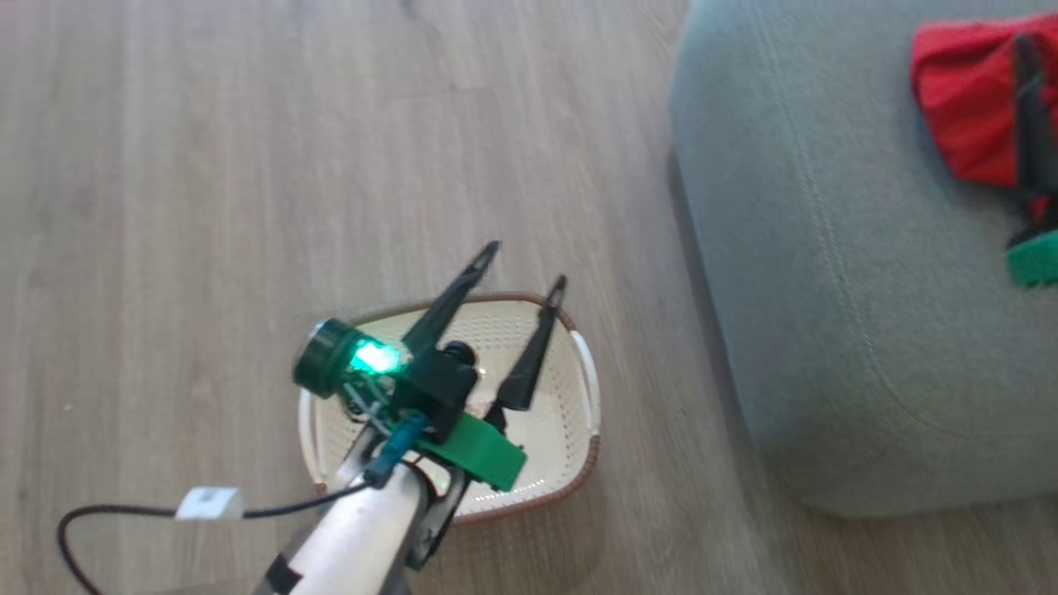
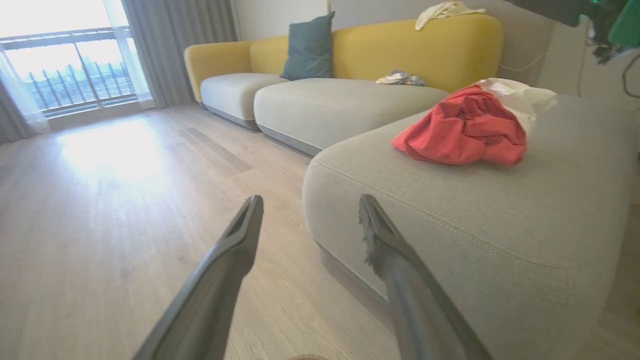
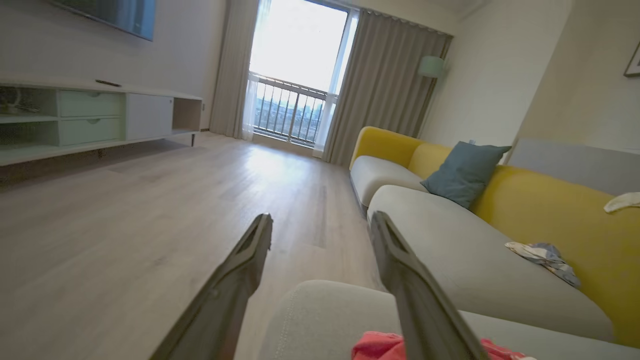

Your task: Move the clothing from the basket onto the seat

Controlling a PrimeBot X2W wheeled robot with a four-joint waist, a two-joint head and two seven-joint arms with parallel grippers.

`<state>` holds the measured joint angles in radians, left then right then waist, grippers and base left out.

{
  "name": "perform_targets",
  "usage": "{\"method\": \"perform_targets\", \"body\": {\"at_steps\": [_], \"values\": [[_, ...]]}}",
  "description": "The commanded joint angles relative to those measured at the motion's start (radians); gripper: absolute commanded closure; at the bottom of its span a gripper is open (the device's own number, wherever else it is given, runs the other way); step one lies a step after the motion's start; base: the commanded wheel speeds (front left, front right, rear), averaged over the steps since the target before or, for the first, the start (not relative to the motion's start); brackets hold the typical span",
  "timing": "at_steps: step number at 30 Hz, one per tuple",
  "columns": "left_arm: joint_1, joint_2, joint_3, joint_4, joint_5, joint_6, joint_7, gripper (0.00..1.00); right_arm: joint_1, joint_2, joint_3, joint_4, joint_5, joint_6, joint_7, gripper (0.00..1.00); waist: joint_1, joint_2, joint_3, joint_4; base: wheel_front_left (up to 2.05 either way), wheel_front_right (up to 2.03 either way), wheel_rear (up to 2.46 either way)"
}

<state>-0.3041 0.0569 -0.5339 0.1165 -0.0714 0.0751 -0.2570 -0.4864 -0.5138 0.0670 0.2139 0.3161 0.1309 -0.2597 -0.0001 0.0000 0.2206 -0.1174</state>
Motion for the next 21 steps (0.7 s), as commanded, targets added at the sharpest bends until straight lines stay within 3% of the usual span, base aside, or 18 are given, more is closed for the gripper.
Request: {"method": "perform_targets", "body": {"at_steps": [1, 7, 11, 16, 21], "values": [[-0.01, -0.005, 0.044, -0.038, 0.0, 0.01, -0.005, 0.0, 0.019, -0.008, 0.002, -0.044, -0.01, 0.0, -0.002, 0.0, 0.0001, 0.0, -0.023, 0.028, 0.0, 0.0, 0.0], [0.026, -0.006, 0.118, -0.042, -0.002, 0.048, -0.005, 0.0, 0.121, 0.078, -0.022, -0.152, -0.019, 0.0, -0.002, 0.0, 0.0001, 0.0, -0.044, 0.082, 0.0, 0.0, 0.0], [0.053, -0.006, 0.168, -0.052, -0.051, 0.117, -0.005, 0.0, 0.196, 0.172, -0.047, -0.197, -0.023, 0.0, -0.002, 0.0, 0.0001, 0.0, -0.056, 0.124, 0.0, 0.0, 0.0], [0.082, -0.006, 0.202, -0.028, -0.062, 0.138, -0.005, 0.0, 0.249, 0.269, -0.078, -0.17, -0.017, 0.0, -0.002, 0.0, 0.0001, 0.0, -0.068, 0.155, 0.0, 0.0, 0.0], [0.109, -0.007, 0.23, -0.016, -0.059, 0.158, -0.005, 0.0, 0.289, 0.324, -0.076, -0.142, -0.046, 0.0, -0.002, 0.0, 0.0001, 0.0, -0.08, 0.175, 0.0, 0.0, 0.0]]}}
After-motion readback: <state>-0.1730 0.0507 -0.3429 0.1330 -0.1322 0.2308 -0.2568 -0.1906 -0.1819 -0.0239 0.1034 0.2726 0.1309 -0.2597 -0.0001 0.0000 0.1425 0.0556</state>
